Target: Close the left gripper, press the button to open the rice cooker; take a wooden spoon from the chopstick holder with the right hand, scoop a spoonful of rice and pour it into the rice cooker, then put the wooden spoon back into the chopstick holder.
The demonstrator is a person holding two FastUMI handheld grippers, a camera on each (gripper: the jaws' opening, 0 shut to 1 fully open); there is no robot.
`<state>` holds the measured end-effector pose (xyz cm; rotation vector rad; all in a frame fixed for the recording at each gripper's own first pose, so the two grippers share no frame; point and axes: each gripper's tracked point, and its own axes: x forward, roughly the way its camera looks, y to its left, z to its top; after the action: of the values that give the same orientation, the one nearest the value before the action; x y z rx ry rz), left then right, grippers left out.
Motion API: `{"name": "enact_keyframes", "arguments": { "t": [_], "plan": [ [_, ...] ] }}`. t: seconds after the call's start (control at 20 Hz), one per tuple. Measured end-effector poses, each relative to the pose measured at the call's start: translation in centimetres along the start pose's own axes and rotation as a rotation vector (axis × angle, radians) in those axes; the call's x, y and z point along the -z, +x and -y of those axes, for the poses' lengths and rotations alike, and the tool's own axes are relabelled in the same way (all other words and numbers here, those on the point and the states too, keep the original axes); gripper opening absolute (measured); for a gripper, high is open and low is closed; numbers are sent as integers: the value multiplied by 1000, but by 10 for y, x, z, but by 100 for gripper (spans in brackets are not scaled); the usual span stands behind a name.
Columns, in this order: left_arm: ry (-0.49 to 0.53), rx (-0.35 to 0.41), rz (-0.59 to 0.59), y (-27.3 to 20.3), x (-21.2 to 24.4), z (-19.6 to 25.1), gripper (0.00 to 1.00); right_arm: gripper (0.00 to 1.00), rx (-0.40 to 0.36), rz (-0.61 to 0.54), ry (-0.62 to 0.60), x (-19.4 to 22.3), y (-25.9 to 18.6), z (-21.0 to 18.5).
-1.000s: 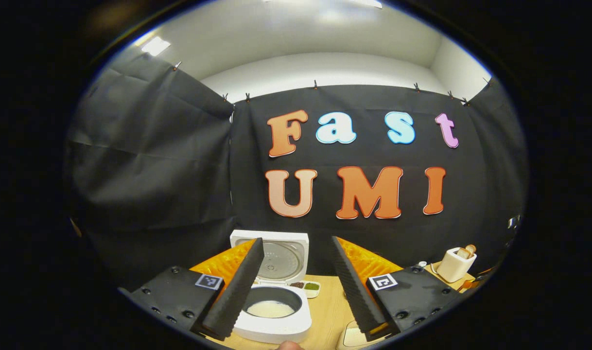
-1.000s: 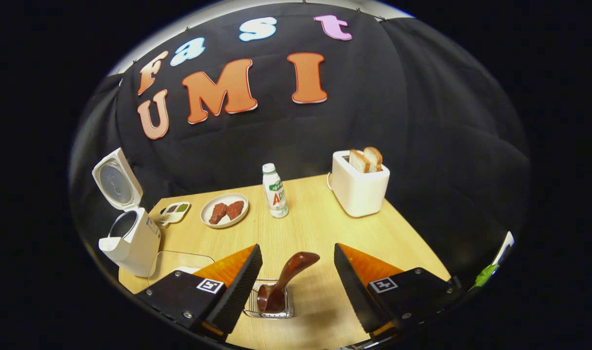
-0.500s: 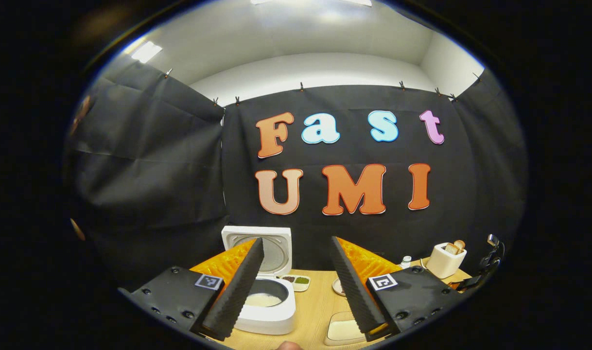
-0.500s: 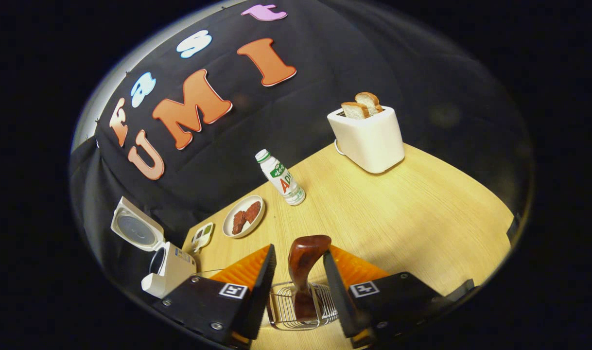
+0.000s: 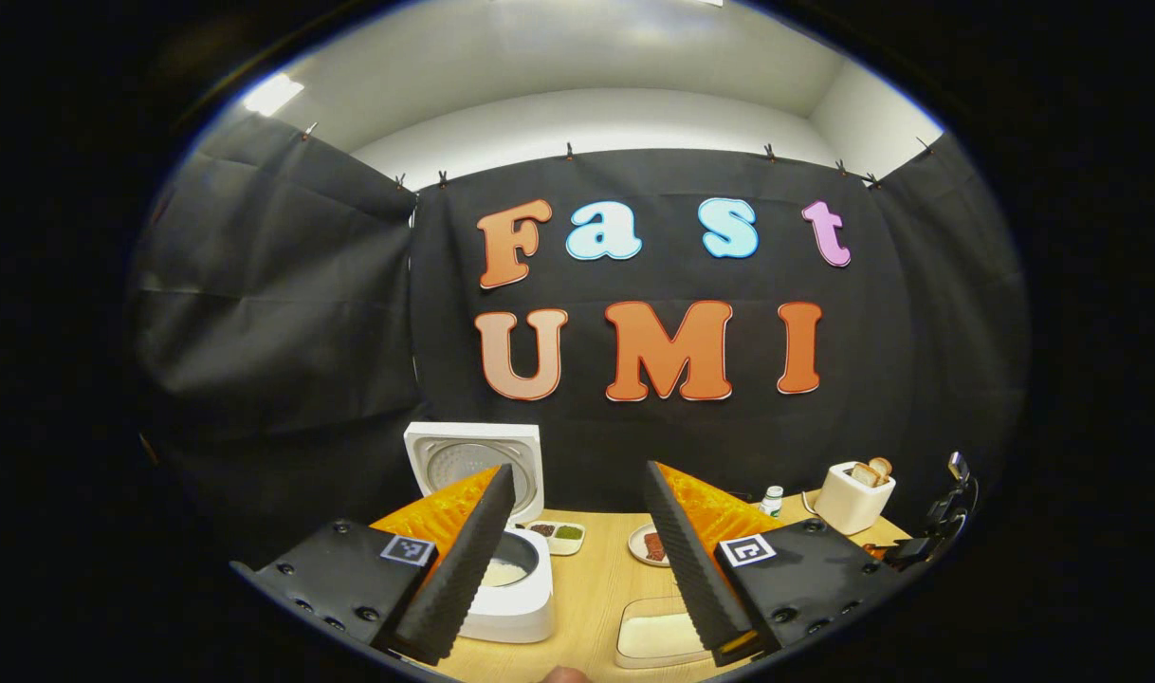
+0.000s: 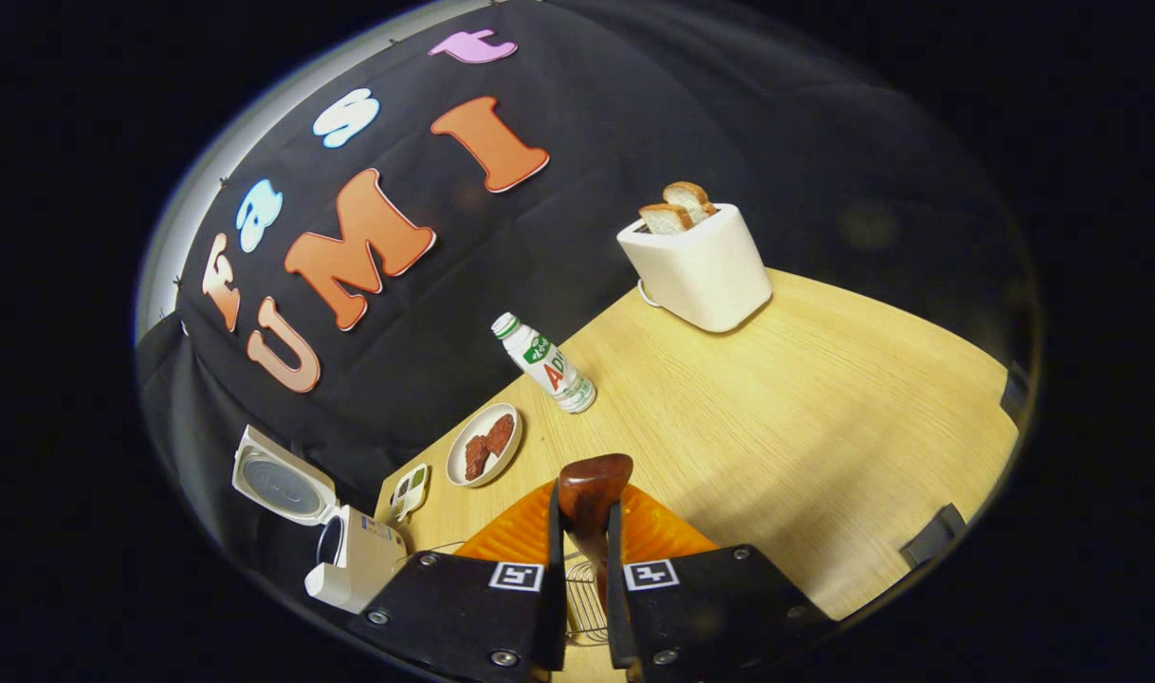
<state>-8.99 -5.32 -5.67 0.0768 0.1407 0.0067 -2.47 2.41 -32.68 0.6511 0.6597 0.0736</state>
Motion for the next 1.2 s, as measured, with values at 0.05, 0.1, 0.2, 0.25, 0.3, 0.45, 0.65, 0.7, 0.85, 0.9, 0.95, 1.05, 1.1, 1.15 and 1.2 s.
{"name": "enact_keyframes", "arguments": {
  "t": [0.05,0.1,0.2,0.25,0.3,0.45,0.65,0.7,0.85,0.9,0.95,1.05,1.1,1.15,1.2],
  "plan": [
    [1,8,4,0,-2,2,93,15,-5,23,-13,-7,-5,-6],
    [5,12,9,0,-3,2,93,15,-19,43,-30,-16,-10,-17],
    [12,18,13,1,-4,-3,93,15,-34,92,-92,-31,-23,-34],
    [11,17,15,2,-3,-8,93,15,-45,123,-121,-40,-32,-44],
    [10,16,17,2,-4,-11,93,15,-67,153,-150,-49,-40,-60],
    [-5,12,18,1,0,-25,93,15,-127,232,-254,-59,-59,-105],
    [-24,-9,2,0,11,-55,93,15,-206,264,-420,-34,-66,-169],
    [-31,-18,-2,-1,14,-63,93,15,-219,260,-457,-22,-62,-183],
    [-47,-39,-17,-3,22,-91,93,15,-230,226,-562,17,-54,-204],
    [-46,-49,-19,-3,25,-102,93,15,-230,221,-608,30,-50,-209],
    [-46,-56,-22,-4,28,-112,93,15,-224,220,-666,41,-44,-213],
    [-50,-70,-31,-3,32,-131,93,15,-225,256,-776,55,-36,-228],
    [-55,-76,-39,-3,37,-139,93,15,-223,249,-806,64,-40,-230],
    [-61,-82,-47,-4,42,-148,93,15,-228,236,-828,73,-39,-234],
    [-67,-87,-54,-4,46,-157,93,15,-233,230,-846,80,-43,-237]
  ]
}}
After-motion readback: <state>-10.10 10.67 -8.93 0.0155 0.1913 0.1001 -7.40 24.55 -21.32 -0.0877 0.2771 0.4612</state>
